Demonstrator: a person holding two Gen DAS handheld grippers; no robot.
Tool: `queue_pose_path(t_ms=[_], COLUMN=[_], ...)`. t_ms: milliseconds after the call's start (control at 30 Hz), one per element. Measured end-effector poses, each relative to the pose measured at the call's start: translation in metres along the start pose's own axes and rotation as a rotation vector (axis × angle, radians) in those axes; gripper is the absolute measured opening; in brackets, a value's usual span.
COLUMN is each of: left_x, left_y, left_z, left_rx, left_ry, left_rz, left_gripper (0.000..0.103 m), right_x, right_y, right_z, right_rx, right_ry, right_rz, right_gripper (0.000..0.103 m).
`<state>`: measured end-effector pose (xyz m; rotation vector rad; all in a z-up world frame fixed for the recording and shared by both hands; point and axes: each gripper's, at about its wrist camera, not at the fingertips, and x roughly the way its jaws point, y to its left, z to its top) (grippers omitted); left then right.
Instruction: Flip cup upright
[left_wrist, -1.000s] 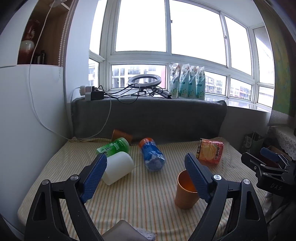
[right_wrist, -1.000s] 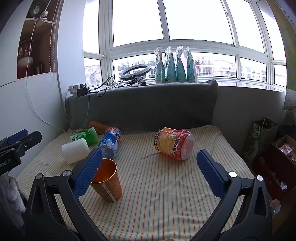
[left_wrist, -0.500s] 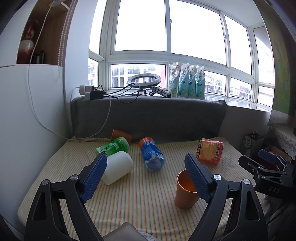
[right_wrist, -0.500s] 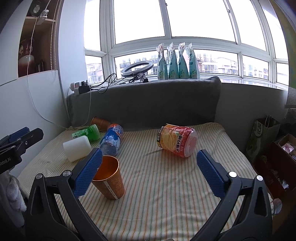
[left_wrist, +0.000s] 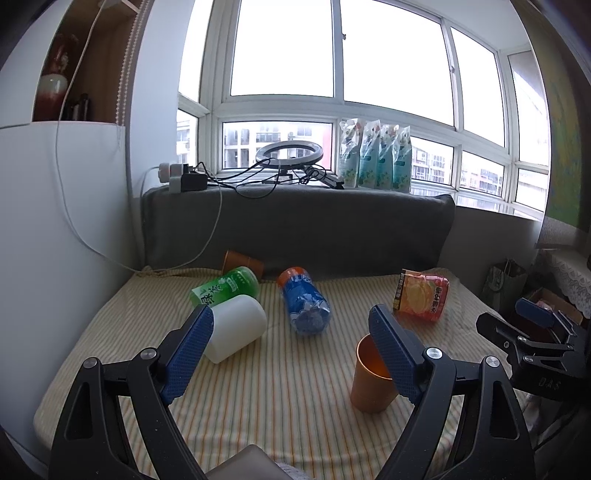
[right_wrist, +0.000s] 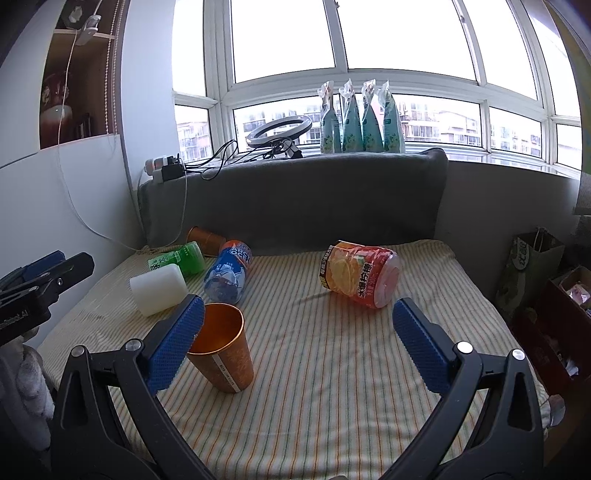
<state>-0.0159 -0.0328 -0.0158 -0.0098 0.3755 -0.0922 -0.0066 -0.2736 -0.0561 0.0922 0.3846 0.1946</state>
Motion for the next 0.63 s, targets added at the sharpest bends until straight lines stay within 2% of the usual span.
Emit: queue_pose_path(t_ms=[633], left_x=[-0.001], left_y=[0.005], left_z=[0.002], left_rx=[-0.007], left_ry=[-0.013], left_rz=[0.012], left_gripper=[0.086], right_x=[0.014], right_y=[0.015], right_z=[-0.012], right_rx=[-0.044], right_ry=[0.070], right_rz=[0.058], right_gripper=[0.103])
